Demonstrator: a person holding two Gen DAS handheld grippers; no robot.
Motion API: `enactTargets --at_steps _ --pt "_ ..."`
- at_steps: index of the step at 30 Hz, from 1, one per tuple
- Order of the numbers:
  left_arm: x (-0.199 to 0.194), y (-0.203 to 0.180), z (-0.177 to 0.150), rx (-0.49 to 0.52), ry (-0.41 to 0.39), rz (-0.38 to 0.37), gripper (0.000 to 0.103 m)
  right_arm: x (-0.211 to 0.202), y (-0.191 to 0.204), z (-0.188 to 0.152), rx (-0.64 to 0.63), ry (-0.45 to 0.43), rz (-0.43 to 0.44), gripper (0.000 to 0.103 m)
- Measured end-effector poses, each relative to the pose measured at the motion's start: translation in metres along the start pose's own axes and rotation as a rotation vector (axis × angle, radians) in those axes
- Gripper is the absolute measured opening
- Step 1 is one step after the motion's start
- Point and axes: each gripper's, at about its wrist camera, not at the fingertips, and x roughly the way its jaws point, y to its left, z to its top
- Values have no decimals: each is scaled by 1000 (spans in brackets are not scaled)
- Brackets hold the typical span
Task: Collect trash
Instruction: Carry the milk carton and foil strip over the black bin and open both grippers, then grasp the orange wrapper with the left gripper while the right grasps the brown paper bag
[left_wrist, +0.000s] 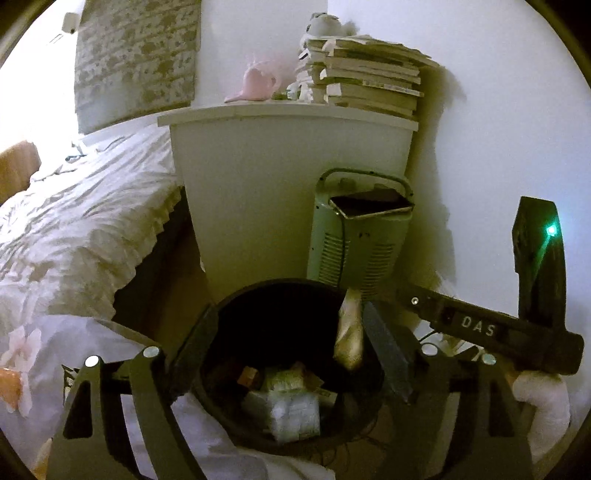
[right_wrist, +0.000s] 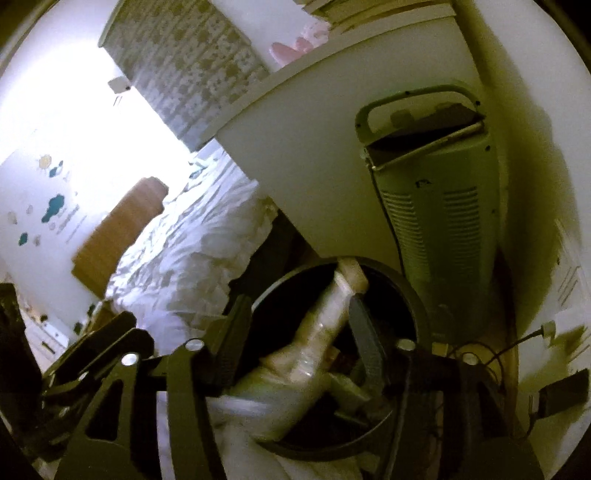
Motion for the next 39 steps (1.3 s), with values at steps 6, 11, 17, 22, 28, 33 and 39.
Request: enactTargets --at_steps 6,11,17,22,28,33,39 --pt "-8 2 -3 0 0 5 81 -3 3 -1 -4 1 0 56" --pt "-21 14 -9 -21 -13 24 81 -1 13 -5 -25 20 14 56" --pt "-45 46 -20 -86 -28 65 82 3 42 -12 -71 41 54 65" --pt "-74 97 -37 -189 -57 122 91 13 78 -22 -135 91 105 65" --pt "-111 188 -70 -373 -82 231 91 34 131 -43 -227 171 161 67" --pt "-135 257 -99 -492 -90 320 91 52 178 -65 -326 240 209 68" --pt "-144 319 -126 -577 -63 363 90 75 240 -98 -462 344 287 72"
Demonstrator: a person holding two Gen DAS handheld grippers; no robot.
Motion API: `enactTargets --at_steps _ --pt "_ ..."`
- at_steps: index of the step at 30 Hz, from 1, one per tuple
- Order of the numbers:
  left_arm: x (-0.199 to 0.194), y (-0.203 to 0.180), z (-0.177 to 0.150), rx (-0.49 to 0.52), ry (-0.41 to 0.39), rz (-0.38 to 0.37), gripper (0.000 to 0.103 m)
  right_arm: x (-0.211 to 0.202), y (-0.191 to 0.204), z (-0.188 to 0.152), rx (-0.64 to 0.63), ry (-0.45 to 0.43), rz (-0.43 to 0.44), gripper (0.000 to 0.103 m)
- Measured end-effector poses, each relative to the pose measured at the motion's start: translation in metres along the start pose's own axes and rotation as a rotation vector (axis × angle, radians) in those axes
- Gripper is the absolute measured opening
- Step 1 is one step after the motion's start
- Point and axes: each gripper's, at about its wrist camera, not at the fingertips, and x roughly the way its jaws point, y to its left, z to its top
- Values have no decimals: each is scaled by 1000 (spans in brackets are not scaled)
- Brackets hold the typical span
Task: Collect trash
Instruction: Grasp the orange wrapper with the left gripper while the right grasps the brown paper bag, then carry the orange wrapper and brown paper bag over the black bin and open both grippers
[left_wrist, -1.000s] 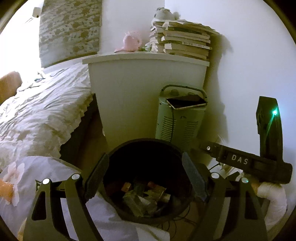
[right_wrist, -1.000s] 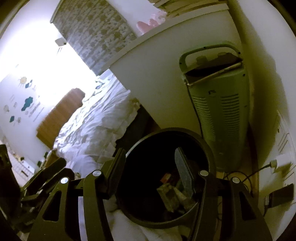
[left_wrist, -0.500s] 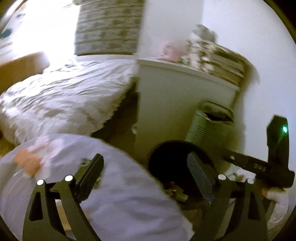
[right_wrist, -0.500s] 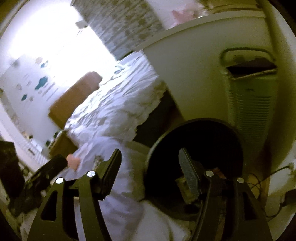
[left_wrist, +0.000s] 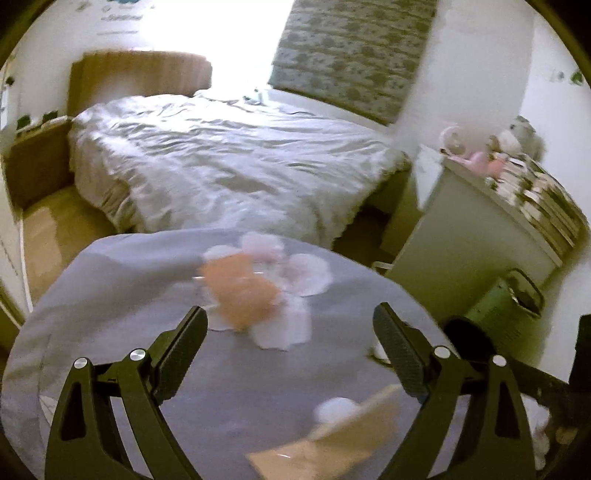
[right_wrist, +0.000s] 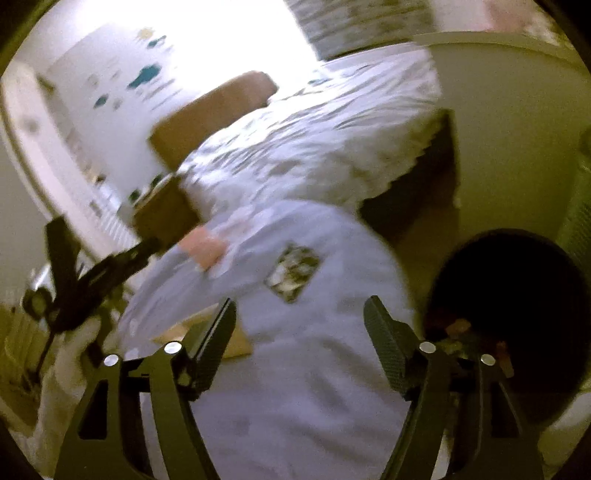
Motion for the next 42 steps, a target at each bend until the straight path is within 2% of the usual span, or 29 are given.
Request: enactTargets --at_steps 4,12,15,17,20,21,22,24,26,27,28,29,36,42 --pt "11 20 5 -2 10 11 86 32 29 1 -66 70 48 72" --pt "40 38 13 18 35 0 83 82 47 3 -101 164 89 72" --pt "52 44 15 5 53 -20 74 94 46 5 -101 183 98 72" --pt "58 49 17 -2 58 -26 72 103 47 5 -101 195 101 72" --pt "67 52 20 -8 70 -46 62 115 48 6 -106 224 115 72" --pt "70 53 20 -5 73 -54 56 118 48 5 -110 234 119 72" --pt "72 52 20 -2 78 -57 46 123 50 4 -119 249 125 66" --pt "76 52 20 -2 88 -78 38 128 56 -1 -144 276 133 51" --pt "75 52 19 -2 73 -83 33 130 60 -6 -163 286 135 28" --pt "72 53 19 2 65 -79 28 128 61 -8 -169 282 142 24" --pt "69 54 18 2 56 -76 27 127 63 -9 -170 280 149 15" --pt "65 55 17 -4 48 -76 26 123 64 -10 -171 276 159 11" --pt "14 64 8 -48 -22 -84 24 92 71 -12 -184 231 216 6" --pt "-30 64 1 -48 -65 -61 24 46 62 -8 -151 129 216 5"
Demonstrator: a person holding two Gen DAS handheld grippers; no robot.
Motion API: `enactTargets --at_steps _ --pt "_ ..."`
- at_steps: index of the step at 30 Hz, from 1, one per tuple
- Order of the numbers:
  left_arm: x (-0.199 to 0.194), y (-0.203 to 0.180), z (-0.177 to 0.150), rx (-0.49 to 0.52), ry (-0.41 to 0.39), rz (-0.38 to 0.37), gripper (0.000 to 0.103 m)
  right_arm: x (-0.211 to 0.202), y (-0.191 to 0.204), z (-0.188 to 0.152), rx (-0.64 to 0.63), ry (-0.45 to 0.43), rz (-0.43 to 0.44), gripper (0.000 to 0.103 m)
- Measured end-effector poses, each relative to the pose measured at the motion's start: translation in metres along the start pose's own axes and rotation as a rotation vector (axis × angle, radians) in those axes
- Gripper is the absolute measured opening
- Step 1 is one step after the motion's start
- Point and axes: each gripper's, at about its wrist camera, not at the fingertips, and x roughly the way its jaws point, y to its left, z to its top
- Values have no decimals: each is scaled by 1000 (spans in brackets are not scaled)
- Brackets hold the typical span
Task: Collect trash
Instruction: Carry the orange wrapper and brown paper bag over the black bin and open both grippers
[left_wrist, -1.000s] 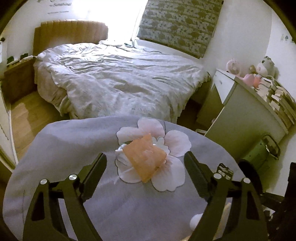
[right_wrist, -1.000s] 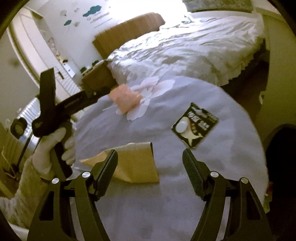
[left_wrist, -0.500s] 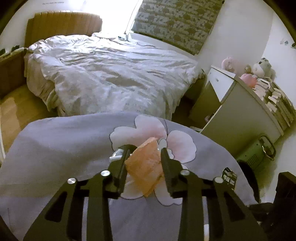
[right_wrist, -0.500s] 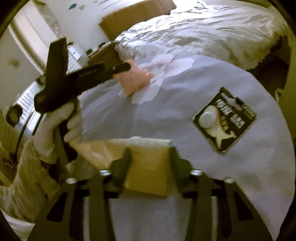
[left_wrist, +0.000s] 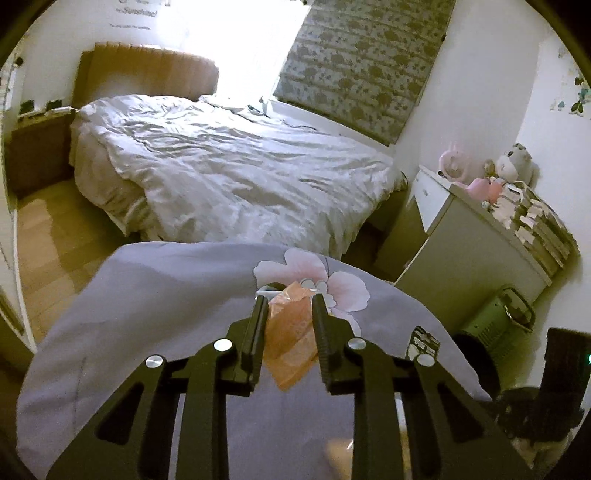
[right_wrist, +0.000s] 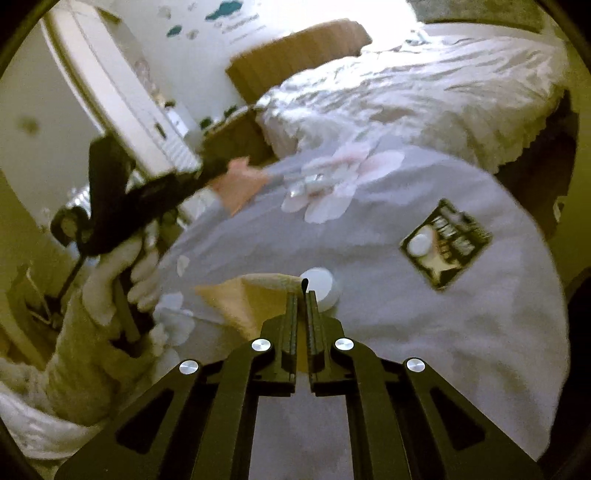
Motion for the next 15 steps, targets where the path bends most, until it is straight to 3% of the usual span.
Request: enactTargets --at_steps 7,15 --pt "-25 -21 -2 33 -25 -10 24 -58 -9 15 44 -185 -60 5" --pt "-30 -54 -6 80 -24 -41 24 -88 -15 17 54 -260 -69 5"
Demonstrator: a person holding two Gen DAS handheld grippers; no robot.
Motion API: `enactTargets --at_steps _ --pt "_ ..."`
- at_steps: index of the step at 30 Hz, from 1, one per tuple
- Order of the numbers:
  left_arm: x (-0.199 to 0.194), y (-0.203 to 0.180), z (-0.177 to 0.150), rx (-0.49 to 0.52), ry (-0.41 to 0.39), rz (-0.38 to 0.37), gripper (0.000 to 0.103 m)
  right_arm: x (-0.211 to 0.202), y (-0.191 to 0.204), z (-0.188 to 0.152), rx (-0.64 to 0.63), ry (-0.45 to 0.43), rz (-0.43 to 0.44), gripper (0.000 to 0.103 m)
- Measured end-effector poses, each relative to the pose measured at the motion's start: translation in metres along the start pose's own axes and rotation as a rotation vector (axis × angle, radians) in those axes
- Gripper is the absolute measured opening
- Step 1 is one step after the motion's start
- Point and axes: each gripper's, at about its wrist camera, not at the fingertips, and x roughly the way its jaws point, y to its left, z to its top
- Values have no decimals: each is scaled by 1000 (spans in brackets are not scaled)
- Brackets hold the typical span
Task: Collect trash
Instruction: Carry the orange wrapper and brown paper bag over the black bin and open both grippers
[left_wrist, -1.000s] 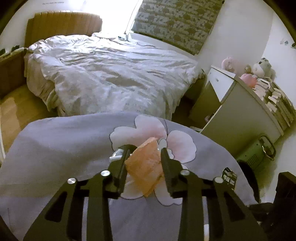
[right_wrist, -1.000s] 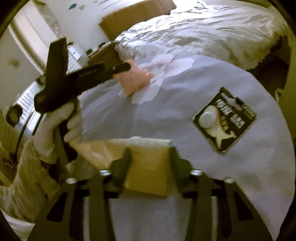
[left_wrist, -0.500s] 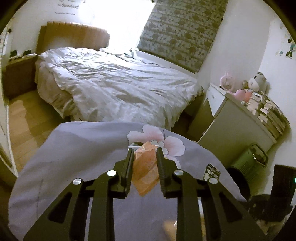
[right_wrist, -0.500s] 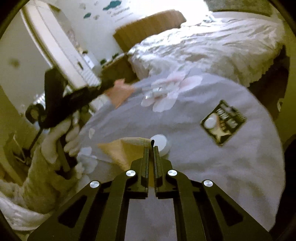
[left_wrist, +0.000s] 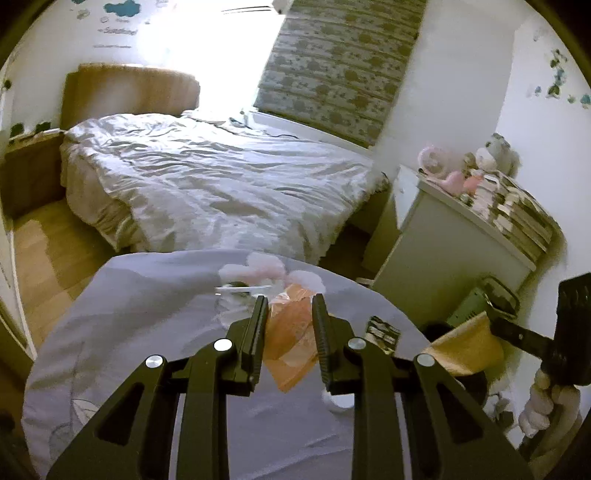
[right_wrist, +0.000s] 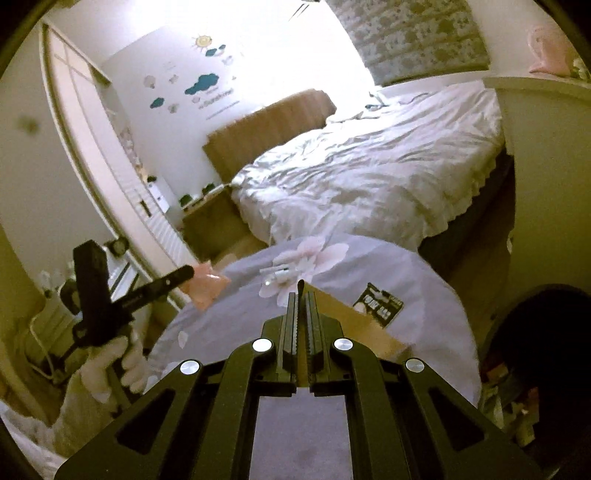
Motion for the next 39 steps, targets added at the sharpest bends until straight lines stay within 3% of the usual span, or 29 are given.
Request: enactTargets --at_steps 8,16,18,20,21,22,23,24,25,32,34,35,39 --pt "9 -39 -10 55 29 -61 24 -4 -1 -5 14 -7 -5 5" --pt "15 -76 -14 113 47 -118 24 -30 -4 3 10 -71 -29 5" --pt "18 -84 -16 124 52 -130 24 -30 -7 2 10 -54 -31 5" --pt "22 -87 -18 127 63 -136 24 -20 -12 -3 3 29 -52 6" --pt "23 -88 -20 129 67 -136 24 -16 -14 -7 1 55 -66 10" --pt "24 -88 -22 130 73 -135 24 -10 -16 -14 2 89 -81 32" --pt "25 -88 -23 131 80 -133 24 -6 -17 -21 9 112 -89 69" --pt "26 -87 -25 130 84 -132 24 -2 -19 -29 19 142 -105 80" --pt "26 -87 -26 130 86 -131 24 1 -20 -37 19 165 -118 83" --pt "22 -87 -32 138 92 -134 24 33 -9 -98 -51 414 -217 82" --pt "22 -88 -32 140 91 -140 24 39 -1 -109 -103 434 -254 70" --pt "21 -89 -33 142 91 -142 24 40 4 -112 -120 432 -257 50" --pt "17 -94 -33 158 87 -144 24 35 8 -107 -126 401 -239 45"
